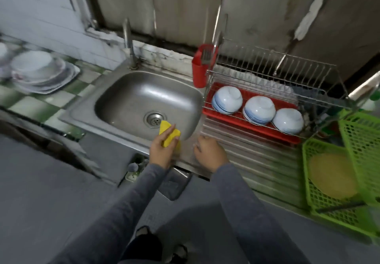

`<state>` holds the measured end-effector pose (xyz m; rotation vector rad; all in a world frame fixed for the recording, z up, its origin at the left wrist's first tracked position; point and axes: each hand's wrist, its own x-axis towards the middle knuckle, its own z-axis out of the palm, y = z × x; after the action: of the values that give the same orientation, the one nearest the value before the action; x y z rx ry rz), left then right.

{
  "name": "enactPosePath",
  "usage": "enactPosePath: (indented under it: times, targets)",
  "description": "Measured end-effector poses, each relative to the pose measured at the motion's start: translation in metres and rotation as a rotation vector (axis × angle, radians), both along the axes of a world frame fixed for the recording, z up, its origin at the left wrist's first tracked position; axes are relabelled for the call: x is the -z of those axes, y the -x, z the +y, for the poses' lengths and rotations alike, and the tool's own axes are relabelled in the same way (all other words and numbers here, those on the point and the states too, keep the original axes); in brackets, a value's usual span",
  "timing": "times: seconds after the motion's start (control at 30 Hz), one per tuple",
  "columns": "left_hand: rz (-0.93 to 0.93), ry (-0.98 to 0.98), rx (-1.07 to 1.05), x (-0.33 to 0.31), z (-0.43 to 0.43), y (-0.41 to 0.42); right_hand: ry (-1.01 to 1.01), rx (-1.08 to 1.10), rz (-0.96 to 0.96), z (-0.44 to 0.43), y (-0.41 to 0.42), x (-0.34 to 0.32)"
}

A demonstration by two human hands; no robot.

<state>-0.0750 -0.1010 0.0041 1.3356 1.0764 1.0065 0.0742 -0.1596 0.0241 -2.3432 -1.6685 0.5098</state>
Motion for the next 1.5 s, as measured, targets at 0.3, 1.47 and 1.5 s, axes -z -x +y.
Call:
enactPosePath:
  times: [0.3,1.47,1.5]
  targets:
    - [0.021,0.020,-0.361,-0.005,0.056,0.158,0.002,-0.357,-0.011,0.112,0.144,-0.005]
    - [0.012,0.066,-0.657,0.021,0.458,0.595,0.065,-0.668,0.073,0.570,0.580,0.024]
    - [0.016,0.067,-0.653,0.020,0.475,0.601,0.065,-0.654,0.074,0.587,0.584,0.023]
